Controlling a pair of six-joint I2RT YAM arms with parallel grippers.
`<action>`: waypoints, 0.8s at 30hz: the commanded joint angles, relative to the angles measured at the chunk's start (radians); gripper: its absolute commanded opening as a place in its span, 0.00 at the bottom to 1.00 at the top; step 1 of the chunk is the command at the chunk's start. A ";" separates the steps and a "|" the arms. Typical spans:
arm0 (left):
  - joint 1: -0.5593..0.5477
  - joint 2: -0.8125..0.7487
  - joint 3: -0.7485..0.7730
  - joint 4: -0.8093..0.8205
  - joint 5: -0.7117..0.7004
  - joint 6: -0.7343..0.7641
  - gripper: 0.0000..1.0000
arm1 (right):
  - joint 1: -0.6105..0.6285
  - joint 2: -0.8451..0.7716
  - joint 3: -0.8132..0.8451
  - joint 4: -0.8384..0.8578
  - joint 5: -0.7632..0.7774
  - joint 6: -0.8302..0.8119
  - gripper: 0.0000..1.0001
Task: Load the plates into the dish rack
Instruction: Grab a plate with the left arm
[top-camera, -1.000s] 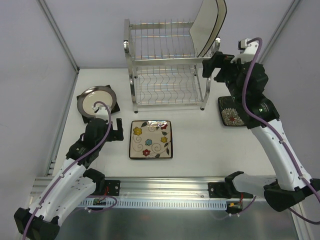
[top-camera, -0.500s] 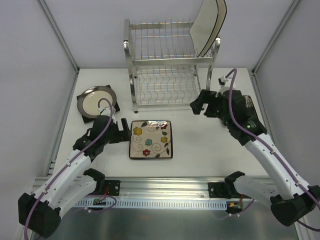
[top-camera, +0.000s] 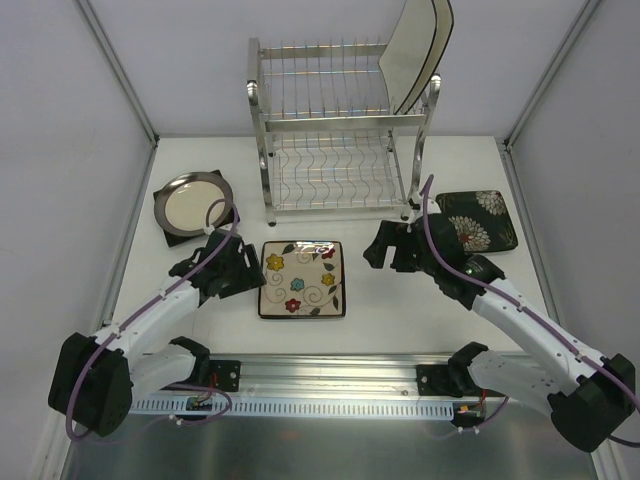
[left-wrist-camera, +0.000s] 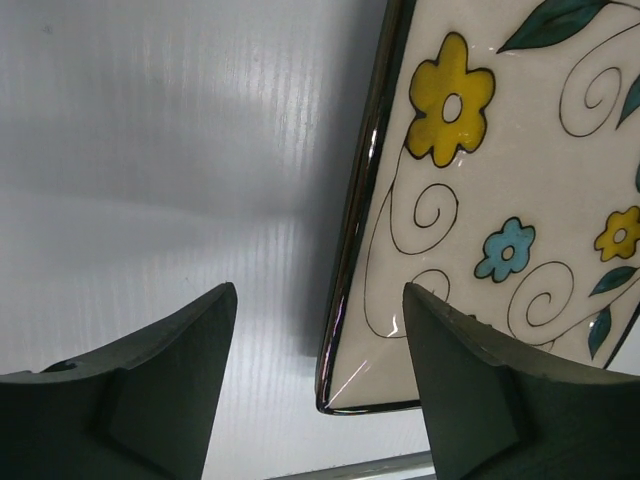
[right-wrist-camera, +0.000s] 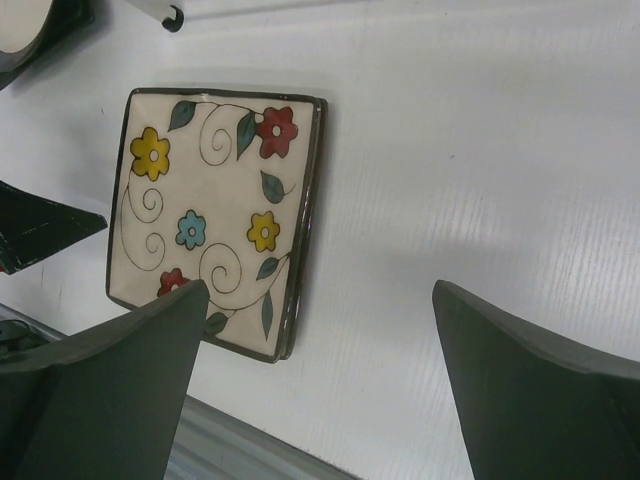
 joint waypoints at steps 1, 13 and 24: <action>-0.001 0.014 -0.016 0.042 0.013 -0.025 0.67 | 0.018 -0.028 -0.017 0.072 0.020 0.044 1.00; -0.064 0.129 -0.019 0.120 -0.014 -0.041 0.52 | 0.043 -0.018 -0.037 0.081 0.023 0.037 1.00; -0.131 0.149 0.010 0.125 -0.051 -0.064 0.10 | 0.049 -0.021 -0.044 0.066 0.030 0.034 0.99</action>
